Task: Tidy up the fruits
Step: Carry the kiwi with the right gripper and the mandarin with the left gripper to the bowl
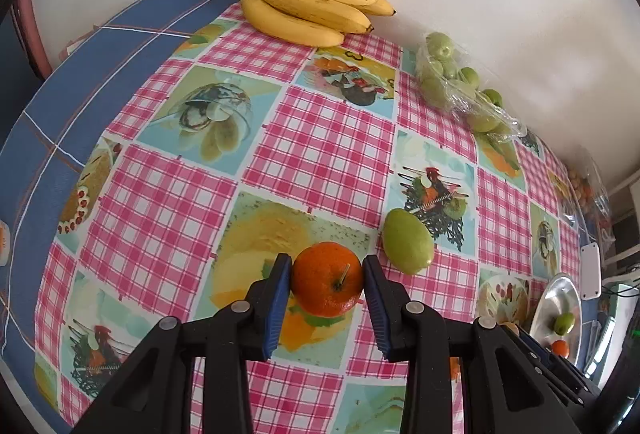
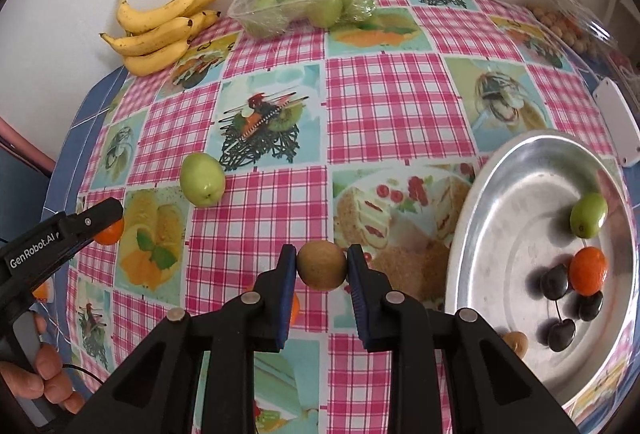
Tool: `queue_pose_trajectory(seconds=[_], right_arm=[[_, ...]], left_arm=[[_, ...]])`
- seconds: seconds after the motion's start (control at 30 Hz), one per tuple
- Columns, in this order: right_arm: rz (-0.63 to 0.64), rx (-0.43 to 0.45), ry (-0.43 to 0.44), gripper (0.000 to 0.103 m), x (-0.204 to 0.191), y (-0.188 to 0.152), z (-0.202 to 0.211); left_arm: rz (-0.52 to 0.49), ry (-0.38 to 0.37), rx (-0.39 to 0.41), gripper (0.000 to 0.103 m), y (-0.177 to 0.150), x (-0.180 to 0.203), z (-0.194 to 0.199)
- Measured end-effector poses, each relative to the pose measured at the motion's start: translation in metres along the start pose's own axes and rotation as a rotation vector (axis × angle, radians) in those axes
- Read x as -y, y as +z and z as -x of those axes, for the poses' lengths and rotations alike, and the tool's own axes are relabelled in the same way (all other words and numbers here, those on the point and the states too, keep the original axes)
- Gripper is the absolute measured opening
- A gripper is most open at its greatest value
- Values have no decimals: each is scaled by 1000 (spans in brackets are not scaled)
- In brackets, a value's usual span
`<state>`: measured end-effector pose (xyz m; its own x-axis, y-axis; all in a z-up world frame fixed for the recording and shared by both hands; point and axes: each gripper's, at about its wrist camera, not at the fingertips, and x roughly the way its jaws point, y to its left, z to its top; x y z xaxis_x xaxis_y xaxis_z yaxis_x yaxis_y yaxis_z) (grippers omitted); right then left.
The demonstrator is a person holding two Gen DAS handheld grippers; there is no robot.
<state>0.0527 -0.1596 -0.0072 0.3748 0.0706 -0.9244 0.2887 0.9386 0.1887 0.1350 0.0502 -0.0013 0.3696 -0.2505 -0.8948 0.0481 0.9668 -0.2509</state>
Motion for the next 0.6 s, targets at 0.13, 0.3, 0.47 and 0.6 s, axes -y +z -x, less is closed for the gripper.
queue_pose_trajectory(seconds=[0.13, 0.3, 0.47, 0.6], right_arm=[[-21, 1, 8, 27, 7, -2, 5], [-58, -1, 7, 27, 20, -2, 11], [-90, 11, 7, 27, 39, -3, 21], [-122, 27, 3, 27, 55, -5, 30]], left_arm=[[-6, 2, -1, 39, -1, 5, 1], [-33, 14, 7, 39, -4, 18, 4], [-87, 10, 13, 39, -10, 39, 8], [-117, -6, 5, 39, -15, 55, 7]])
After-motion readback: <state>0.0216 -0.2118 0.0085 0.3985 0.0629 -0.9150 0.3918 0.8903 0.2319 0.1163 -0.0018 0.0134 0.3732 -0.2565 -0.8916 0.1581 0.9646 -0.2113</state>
